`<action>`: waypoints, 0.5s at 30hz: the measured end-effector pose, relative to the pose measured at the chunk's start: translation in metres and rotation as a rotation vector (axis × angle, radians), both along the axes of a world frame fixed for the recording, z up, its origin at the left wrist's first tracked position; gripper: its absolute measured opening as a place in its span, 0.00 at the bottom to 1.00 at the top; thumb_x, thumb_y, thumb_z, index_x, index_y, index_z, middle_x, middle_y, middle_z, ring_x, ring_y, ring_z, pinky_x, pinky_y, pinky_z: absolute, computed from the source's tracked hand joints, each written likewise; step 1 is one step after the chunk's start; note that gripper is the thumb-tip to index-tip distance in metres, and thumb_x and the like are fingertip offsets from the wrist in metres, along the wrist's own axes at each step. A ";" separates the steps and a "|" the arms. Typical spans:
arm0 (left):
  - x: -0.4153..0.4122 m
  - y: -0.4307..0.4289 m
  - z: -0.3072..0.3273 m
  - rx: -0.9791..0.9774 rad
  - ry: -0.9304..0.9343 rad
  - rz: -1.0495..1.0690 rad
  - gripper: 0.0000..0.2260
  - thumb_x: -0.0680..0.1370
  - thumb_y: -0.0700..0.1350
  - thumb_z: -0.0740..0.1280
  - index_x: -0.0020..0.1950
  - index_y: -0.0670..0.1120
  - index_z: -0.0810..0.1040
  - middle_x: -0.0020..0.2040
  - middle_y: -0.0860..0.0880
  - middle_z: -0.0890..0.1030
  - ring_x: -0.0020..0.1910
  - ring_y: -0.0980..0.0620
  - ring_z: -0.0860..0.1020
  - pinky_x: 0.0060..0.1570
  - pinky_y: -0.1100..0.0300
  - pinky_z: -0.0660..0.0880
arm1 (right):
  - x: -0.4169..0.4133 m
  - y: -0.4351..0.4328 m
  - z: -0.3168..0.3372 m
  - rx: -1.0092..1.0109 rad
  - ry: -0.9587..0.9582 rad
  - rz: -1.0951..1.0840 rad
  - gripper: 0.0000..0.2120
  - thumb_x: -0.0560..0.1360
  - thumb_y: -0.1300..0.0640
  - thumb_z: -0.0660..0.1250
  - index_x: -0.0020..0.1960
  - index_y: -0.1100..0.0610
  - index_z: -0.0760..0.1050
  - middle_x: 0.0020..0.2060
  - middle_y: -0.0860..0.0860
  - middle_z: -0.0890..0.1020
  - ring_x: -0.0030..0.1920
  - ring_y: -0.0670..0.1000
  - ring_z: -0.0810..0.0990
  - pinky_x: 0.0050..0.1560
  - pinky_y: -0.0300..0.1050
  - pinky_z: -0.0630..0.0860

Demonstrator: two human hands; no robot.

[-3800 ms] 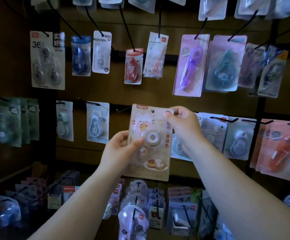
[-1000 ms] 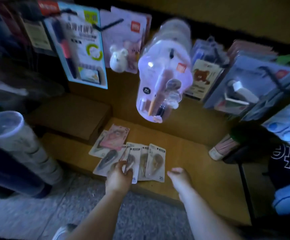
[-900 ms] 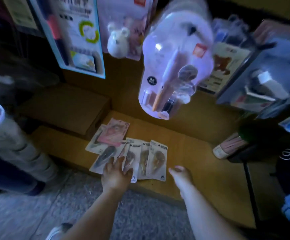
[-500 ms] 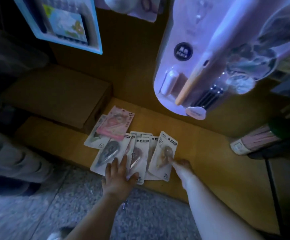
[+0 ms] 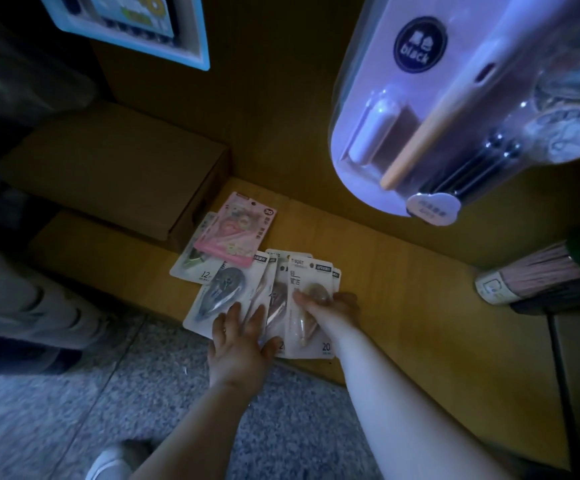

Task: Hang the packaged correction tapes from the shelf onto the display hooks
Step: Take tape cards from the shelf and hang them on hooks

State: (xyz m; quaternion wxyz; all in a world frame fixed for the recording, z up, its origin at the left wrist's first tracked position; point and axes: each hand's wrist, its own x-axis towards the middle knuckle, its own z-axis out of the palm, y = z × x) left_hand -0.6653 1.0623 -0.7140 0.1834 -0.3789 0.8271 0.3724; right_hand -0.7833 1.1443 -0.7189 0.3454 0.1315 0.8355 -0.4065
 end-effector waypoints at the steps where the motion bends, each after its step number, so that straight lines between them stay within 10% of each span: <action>1: 0.000 -0.001 0.000 0.027 0.032 0.039 0.23 0.80 0.54 0.52 0.74 0.58 0.52 0.77 0.51 0.44 0.76 0.47 0.41 0.73 0.49 0.50 | 0.003 -0.004 0.008 -0.003 -0.011 -0.026 0.52 0.54 0.39 0.76 0.68 0.62 0.60 0.65 0.59 0.71 0.65 0.60 0.72 0.65 0.54 0.72; 15: 0.002 -0.008 -0.003 0.297 0.286 0.424 0.22 0.78 0.54 0.58 0.69 0.48 0.68 0.75 0.48 0.54 0.75 0.50 0.48 0.74 0.48 0.52 | -0.006 -0.004 0.010 -0.296 -0.181 -0.204 0.20 0.76 0.53 0.63 0.63 0.64 0.72 0.48 0.59 0.81 0.43 0.56 0.79 0.45 0.48 0.77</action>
